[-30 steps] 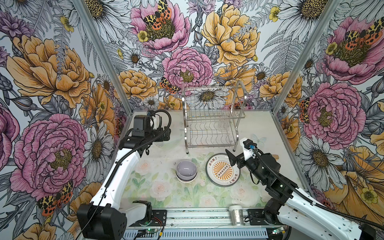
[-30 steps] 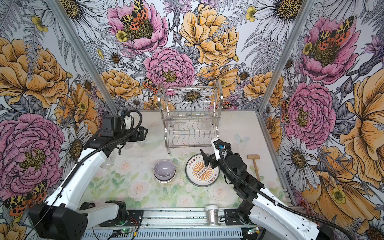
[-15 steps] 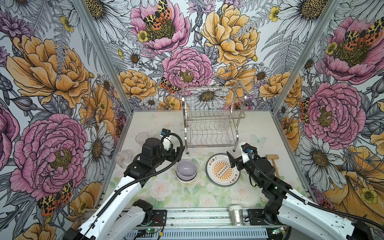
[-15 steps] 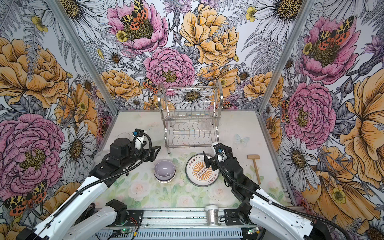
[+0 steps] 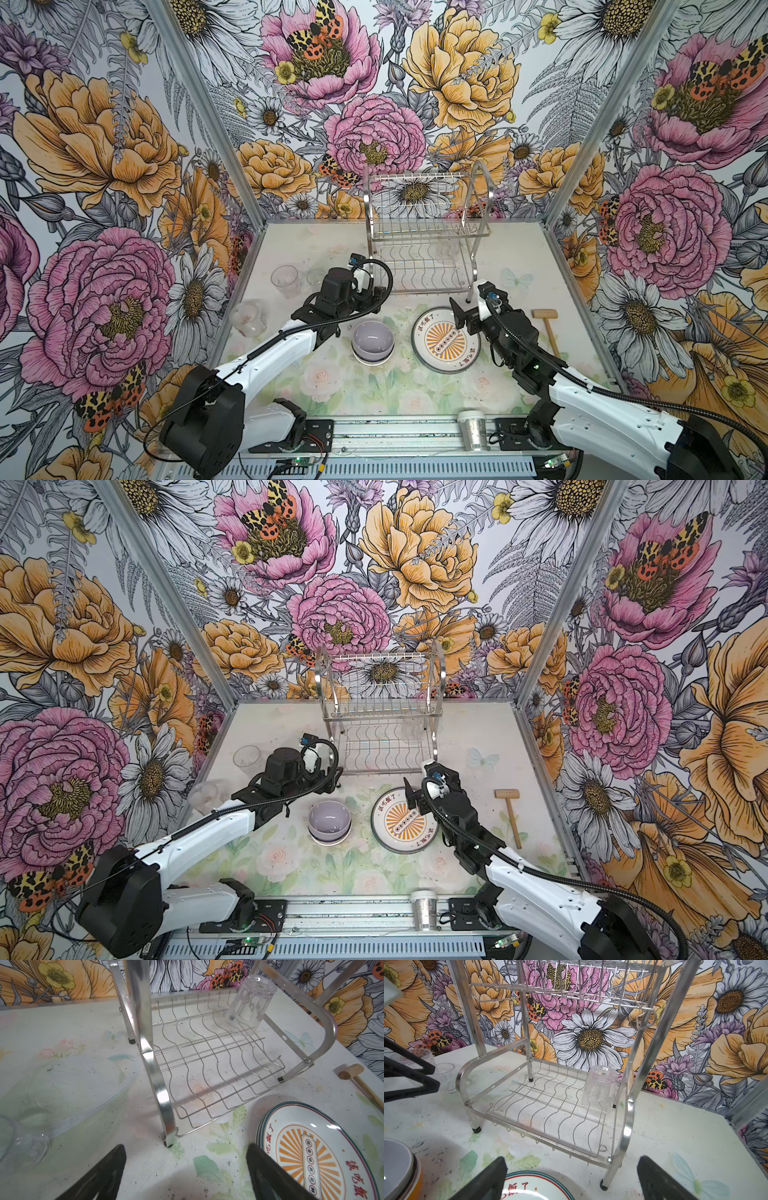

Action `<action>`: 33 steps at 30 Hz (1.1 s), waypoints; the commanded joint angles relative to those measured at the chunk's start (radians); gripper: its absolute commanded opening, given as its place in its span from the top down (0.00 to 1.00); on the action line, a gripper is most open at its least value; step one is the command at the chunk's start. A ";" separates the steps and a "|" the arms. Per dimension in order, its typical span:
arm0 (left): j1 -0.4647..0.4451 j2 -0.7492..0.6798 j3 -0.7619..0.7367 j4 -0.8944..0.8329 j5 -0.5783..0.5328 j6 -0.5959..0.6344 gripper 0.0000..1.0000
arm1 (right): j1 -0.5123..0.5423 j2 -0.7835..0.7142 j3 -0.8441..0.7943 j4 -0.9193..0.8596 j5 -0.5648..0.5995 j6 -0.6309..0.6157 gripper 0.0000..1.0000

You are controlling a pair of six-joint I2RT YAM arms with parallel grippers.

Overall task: Unload the mixed dishes from the dish rack
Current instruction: 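Lift the left gripper and move both grippers back toward the rack, then reach the right gripper into the rack's lower shelf toward the last clear cup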

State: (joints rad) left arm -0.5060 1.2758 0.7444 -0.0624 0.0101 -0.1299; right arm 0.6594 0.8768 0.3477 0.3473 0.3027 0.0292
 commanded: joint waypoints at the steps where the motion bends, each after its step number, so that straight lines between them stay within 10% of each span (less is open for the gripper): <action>1: -0.012 0.056 0.069 0.049 -0.053 -0.020 0.13 | -0.010 0.027 0.008 0.062 0.004 0.005 0.00; 33: -0.026 0.201 0.095 0.079 -0.067 -0.161 0.67 | -0.117 0.670 0.295 0.366 -0.104 -0.220 0.00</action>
State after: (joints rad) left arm -0.5217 1.4685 0.8249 0.0200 -0.0826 -0.2722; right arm 0.5499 1.5082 0.6022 0.6598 0.2089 -0.1535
